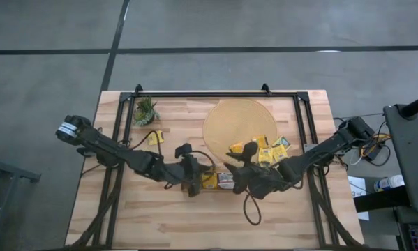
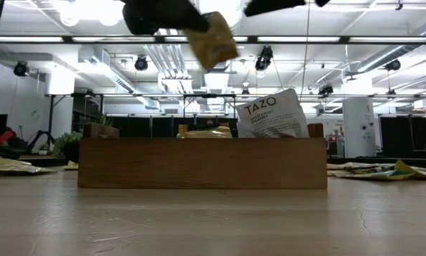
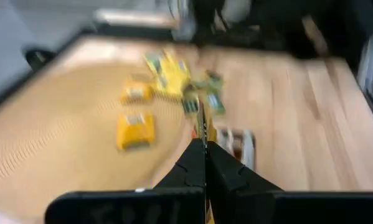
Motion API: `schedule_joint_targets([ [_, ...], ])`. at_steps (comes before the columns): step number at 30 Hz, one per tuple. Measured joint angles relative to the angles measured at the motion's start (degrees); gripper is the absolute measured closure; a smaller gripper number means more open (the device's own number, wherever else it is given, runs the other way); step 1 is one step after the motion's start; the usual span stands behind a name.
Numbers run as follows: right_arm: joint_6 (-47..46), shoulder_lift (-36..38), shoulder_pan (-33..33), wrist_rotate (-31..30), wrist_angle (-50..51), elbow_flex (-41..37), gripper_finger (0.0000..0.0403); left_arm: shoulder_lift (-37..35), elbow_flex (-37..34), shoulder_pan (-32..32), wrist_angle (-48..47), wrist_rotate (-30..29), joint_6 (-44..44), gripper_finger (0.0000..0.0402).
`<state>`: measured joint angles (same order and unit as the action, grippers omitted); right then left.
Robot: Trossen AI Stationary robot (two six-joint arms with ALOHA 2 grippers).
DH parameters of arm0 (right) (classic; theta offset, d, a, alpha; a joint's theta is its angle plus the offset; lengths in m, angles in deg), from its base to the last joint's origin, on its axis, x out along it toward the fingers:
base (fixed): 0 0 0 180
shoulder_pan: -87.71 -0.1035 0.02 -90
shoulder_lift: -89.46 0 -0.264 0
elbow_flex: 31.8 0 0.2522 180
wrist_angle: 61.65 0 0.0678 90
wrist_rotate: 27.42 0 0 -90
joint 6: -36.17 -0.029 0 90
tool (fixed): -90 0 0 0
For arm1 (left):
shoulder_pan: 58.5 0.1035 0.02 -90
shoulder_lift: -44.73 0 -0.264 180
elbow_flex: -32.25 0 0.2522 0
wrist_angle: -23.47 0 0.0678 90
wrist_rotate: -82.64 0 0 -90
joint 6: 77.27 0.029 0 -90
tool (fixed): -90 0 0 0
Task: Pick & Place Tea
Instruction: Put the orange tea bag into the middle section of the wooden organizer
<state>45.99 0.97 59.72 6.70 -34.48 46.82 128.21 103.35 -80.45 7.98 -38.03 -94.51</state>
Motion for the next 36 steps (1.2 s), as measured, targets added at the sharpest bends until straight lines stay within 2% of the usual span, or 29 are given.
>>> schedule_joint_targets([
  [3,-9.07,1.44,0.02,1.18,10.71,1.54,0.0194,0.69,0.37,-0.54,-2.48,2.05,-1.86,0.0401],
  [6,-17.64,2.84,0.04,2.83,20.26,2.29,0.0181,1.03,0.37,-0.6,-2.6,6.74,-2.83,0.0401],
  [9,-22.93,3.65,0.11,5.92,25.12,2.09,0.0174,1.8,0.37,-0.6,-2.52,10.71,-4.11,0.0401],
  [12,-23.68,3.88,0.13,8.08,25.72,1.7,0.0172,2.69,0.35,-0.43,-3.51,11.74,-6.05,0.0401],
  [19,-23.34,3.71,0.13,8.39,25.23,1.67,0.0172,6.59,2.26,1.72,-9.09,15.93,-9.44,0.0401],
  [22,-23.16,3.71,0.13,8.39,25.2,1.67,0.0174,9.52,4.21,2.88,-9.91,20.07,-9.54,0.0401],
  [26,-23.14,3.71,0.13,8.39,25.22,1.67,0.0174,14.15,8.18,4.04,-14.99,22.05,-9.93,0.0401],
  [30,-23.14,3.67,0.13,8.39,25.22,1.67,0.0176,18.59,13.28,4.63,-22.31,20.88,-9.9,0.0401],
  [36,-23.09,3.67,0.13,8.4,25.44,1.67,0.0177,22.78,20.28,4.83,-24.04,16.37,-7.14,0.0401],
])
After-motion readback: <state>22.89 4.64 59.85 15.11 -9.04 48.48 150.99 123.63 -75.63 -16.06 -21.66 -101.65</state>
